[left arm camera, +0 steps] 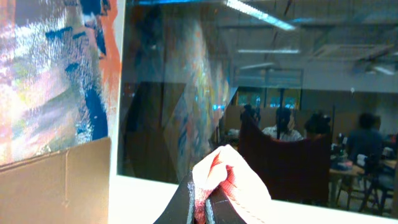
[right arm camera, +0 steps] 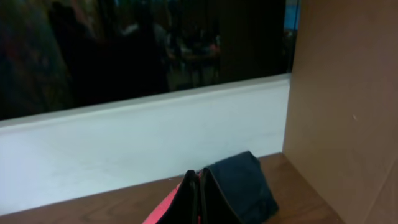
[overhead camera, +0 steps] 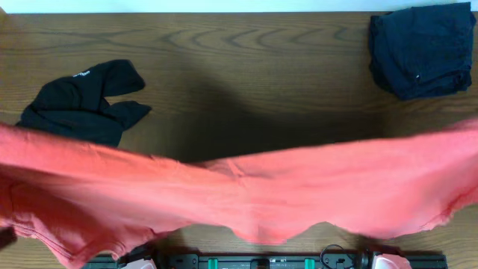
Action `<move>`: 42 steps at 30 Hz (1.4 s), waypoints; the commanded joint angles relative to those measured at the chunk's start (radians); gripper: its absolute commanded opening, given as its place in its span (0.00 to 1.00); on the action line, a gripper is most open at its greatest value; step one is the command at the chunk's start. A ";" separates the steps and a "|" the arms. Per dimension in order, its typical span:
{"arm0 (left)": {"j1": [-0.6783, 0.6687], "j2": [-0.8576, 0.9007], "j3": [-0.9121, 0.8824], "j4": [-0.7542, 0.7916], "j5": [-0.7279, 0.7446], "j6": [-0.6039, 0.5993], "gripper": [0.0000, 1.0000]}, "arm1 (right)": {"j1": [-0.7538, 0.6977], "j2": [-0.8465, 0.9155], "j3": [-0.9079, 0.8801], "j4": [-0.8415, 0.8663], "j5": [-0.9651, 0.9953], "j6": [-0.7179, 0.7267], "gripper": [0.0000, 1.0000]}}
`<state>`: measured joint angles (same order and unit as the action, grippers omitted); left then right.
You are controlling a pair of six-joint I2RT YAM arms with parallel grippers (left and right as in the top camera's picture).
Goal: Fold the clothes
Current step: 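Raise the shirt high with both grippers and shake it out, then lay the shirt flat on the table, pulling both grippers toward the top edge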
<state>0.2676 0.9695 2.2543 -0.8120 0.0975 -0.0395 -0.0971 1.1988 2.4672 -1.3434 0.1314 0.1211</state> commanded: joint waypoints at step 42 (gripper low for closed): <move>-0.120 1.057 -0.062 0.233 0.078 0.040 0.06 | 0.013 1.078 -0.004 0.261 -0.139 -0.003 0.01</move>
<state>0.1535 1.9961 2.1864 -0.6025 0.1806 -0.0177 -0.0883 2.2536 2.4584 -1.1152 0.0002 0.1215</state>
